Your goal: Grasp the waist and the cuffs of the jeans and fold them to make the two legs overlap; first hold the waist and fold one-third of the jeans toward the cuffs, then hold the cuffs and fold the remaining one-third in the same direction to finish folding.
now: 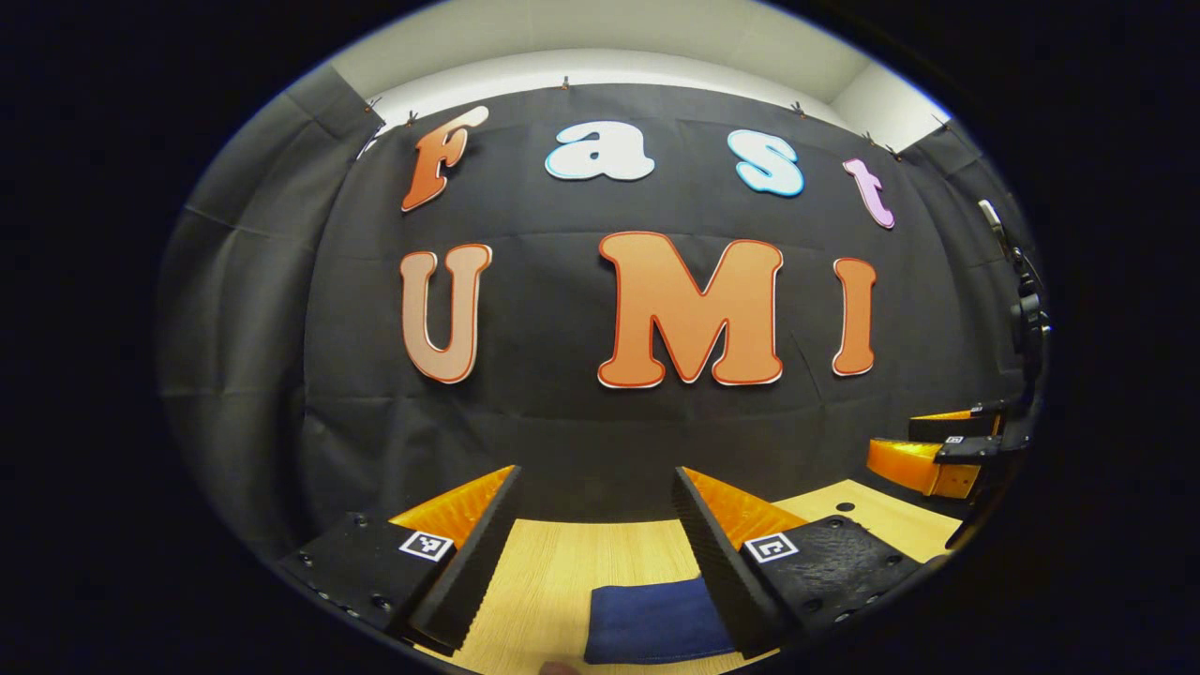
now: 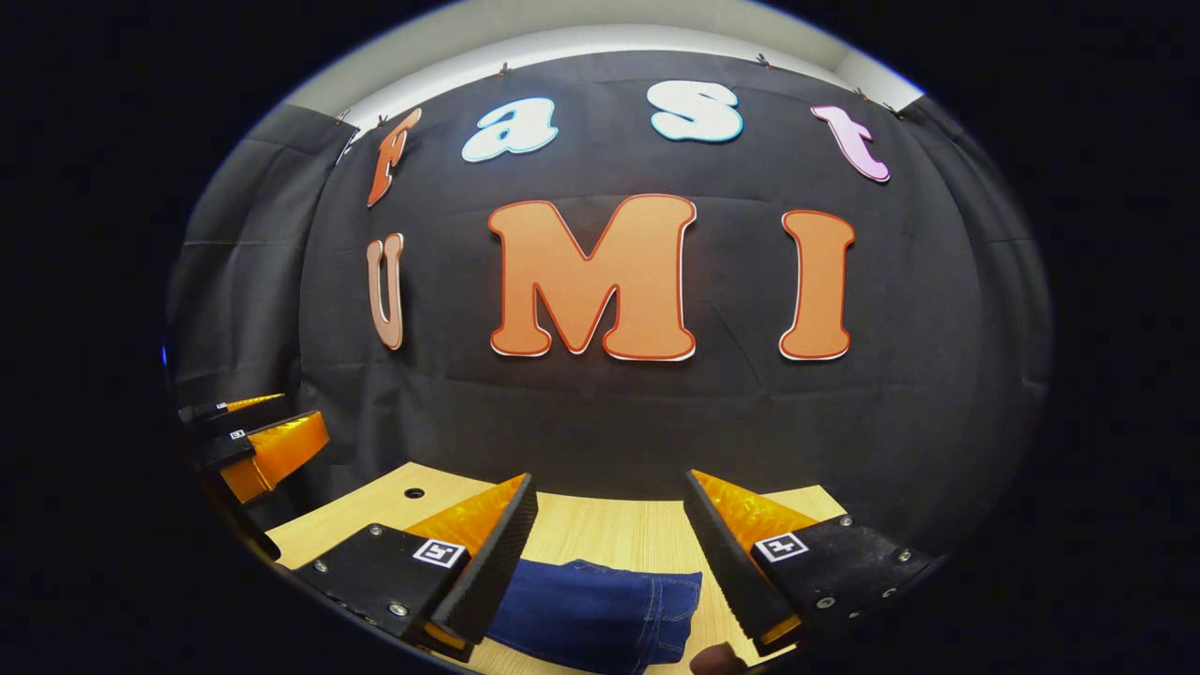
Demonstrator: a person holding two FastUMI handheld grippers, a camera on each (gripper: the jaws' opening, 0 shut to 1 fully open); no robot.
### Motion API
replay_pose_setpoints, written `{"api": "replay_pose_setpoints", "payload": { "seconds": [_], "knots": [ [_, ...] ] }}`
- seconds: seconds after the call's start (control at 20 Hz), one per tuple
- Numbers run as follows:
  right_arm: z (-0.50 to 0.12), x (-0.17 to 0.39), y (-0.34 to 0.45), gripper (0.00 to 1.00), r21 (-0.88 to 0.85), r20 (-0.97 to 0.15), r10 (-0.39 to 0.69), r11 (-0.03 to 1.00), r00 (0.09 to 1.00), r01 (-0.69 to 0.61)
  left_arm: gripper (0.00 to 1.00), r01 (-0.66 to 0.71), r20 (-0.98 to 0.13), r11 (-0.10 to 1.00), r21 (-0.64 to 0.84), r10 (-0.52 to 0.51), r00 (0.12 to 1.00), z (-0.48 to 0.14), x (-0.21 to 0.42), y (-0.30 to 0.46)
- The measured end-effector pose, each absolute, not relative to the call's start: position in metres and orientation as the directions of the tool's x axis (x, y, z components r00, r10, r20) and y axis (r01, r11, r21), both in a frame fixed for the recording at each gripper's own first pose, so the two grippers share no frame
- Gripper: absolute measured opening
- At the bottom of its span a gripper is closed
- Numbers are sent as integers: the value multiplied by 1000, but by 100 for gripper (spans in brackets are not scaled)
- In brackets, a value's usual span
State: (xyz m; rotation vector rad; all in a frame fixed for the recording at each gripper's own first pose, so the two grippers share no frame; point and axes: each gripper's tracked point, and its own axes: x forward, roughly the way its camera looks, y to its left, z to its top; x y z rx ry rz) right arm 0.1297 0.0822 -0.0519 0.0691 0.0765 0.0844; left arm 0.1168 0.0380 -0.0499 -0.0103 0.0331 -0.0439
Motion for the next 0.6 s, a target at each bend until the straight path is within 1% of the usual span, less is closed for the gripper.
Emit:
{"api": "replay_pose_setpoints", "payload": {
  "seconds": [0.15,0.2,0.45,0.5,0.6],
  "knots": [
    [-52,129,82,96,71,-68,90,994,994,-86,97,39,-17,999,-17,-39,999,-48,116,40],
    [-51,129,84,96,72,-65,88,994,994,-83,96,41,-13,999,-16,-41,999,-48,116,40],
    [-54,128,90,96,79,-70,100,992,993,-94,97,24,-19,1000,-13,-25,1000,-54,113,44],
    [-54,129,92,96,80,-71,106,992,992,-100,99,17,-18,1000,-15,-17,1000,-53,114,47],
    [-54,129,93,96,82,-71,108,991,992,-103,97,10,-14,1000,-13,-10,1000,-52,113,50]
  ]
}}
